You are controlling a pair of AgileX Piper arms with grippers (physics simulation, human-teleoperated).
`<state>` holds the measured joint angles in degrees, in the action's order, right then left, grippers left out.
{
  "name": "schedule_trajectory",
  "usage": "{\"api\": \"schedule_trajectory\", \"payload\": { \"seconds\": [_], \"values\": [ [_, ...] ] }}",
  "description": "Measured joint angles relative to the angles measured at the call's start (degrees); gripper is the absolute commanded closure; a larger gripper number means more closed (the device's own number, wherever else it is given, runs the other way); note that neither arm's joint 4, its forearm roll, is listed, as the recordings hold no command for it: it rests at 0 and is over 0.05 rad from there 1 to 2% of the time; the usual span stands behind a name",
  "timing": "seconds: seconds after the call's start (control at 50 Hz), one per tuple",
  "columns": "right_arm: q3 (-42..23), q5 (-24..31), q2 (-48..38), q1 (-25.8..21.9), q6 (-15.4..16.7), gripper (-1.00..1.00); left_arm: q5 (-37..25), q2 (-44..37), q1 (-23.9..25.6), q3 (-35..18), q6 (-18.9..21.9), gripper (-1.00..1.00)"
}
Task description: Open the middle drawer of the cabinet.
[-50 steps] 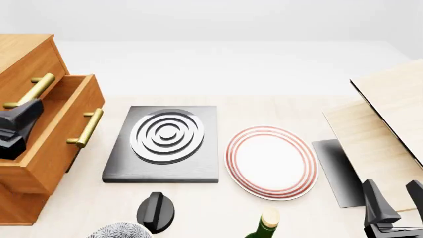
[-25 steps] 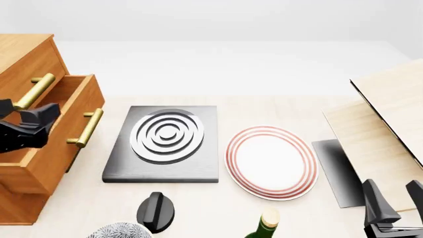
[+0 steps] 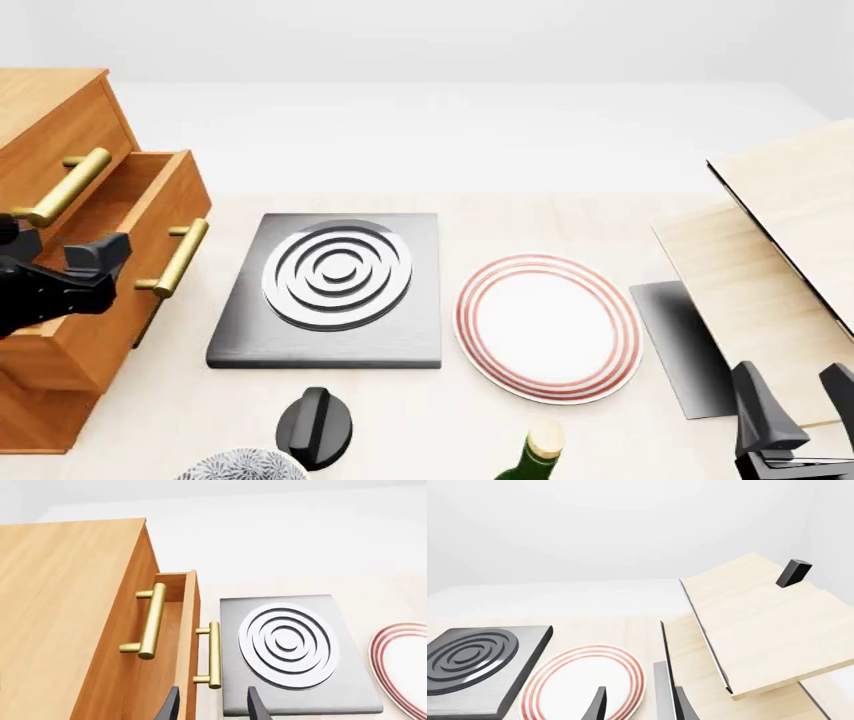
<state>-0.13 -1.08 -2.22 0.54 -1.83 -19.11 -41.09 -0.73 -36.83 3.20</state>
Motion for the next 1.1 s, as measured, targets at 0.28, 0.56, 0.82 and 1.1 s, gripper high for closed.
{"api": "schedule_trajectory", "payload": {
  "seconds": [0.28,0.56,0.82,1.1],
  "values": [
    [0.0,0.0,0.0,0.0,0.0,-1.00,0.8,0.4,-2.1,2.5,0.5,-1.00],
    [0.0,0.0,0.0,0.0,0.0,-1.00,3.0,-0.6,-3.5,4.8,0.8,-1.00],
    [0.0,0.0,0.0,0.0,0.0,-1.00,7.4,-4.1,-4.7,6.5,1.3,-1.00],
    [0.0,0.0,0.0,0.0,0.0,-1.00,12.0,-8.1,-5.5,8.1,1.4,-1.00]
  ]
}}
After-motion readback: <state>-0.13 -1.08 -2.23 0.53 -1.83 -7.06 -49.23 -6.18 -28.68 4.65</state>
